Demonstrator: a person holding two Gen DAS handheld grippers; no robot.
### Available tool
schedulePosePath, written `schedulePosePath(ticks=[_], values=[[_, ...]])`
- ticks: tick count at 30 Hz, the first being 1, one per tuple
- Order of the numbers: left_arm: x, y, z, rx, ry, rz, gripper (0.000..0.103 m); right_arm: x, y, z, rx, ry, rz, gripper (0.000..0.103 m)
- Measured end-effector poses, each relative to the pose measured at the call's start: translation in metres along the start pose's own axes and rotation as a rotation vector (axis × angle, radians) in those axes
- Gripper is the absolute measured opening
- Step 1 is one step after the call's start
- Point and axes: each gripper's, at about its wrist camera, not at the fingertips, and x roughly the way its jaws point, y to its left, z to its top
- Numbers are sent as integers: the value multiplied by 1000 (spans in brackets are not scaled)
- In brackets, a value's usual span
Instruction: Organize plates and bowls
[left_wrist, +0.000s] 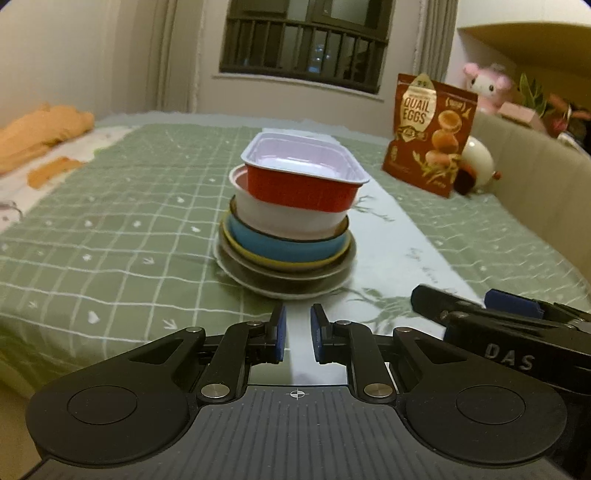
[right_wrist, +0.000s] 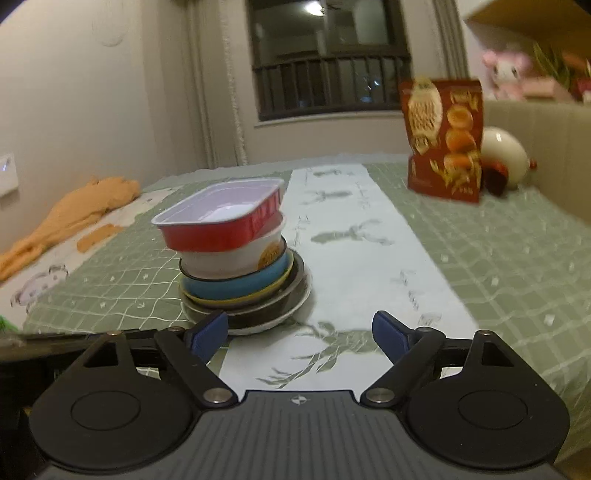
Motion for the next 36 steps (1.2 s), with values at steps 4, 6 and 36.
schedulePosePath(ticks=[4, 6, 36], values=[[2, -5, -4, 25, -2, 9, 17, 12, 3, -7, -44, 55, -5, 86], [2, -5, -5, 31, 3, 15, 17, 12, 4, -9, -50, 48, -20, 86], [8, -4, -4, 30, 29, 41, 17, 20, 3, -13, -45, 71, -19, 86]])
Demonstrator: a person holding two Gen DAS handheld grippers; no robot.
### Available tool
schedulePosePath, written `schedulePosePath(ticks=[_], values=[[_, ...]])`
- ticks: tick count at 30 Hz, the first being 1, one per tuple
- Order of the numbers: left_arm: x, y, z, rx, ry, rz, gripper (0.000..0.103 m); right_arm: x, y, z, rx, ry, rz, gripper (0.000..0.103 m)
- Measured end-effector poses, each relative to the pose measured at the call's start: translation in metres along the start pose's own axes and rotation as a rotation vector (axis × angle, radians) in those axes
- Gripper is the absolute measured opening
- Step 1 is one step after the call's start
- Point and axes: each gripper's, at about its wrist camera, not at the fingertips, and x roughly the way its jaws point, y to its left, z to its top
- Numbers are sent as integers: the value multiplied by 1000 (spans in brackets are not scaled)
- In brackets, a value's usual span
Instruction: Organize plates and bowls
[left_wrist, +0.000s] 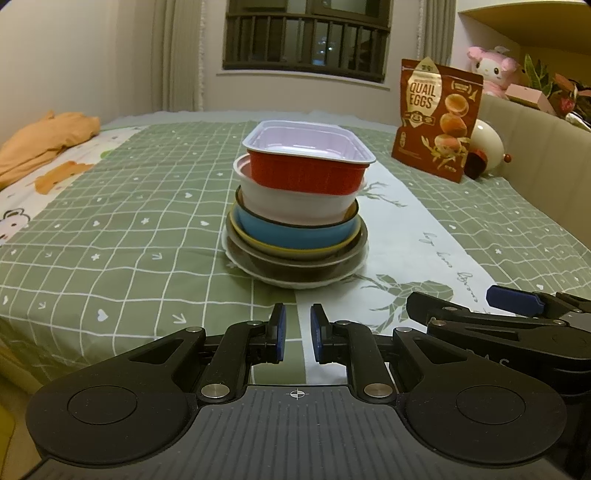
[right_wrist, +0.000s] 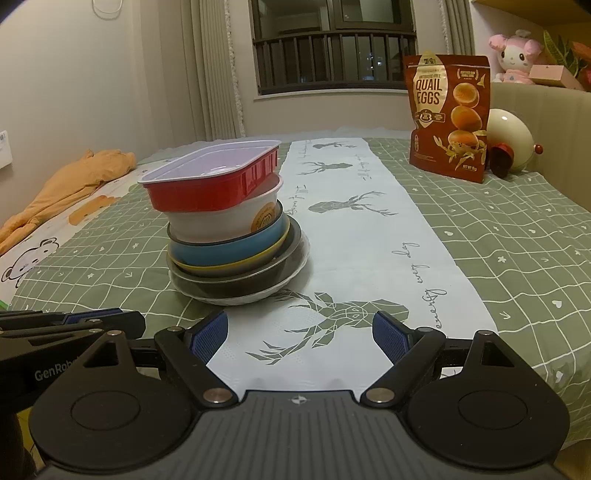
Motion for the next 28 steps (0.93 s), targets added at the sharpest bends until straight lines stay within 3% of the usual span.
schedulePosePath(ticks=[25, 28], values=[[5, 3, 1, -22, 1, -4, 17, 0, 3, 1, -4, -5, 29, 86], [13, 5, 3, -30, 10, 35, 17, 3, 1, 4, 0, -8, 43, 86]])
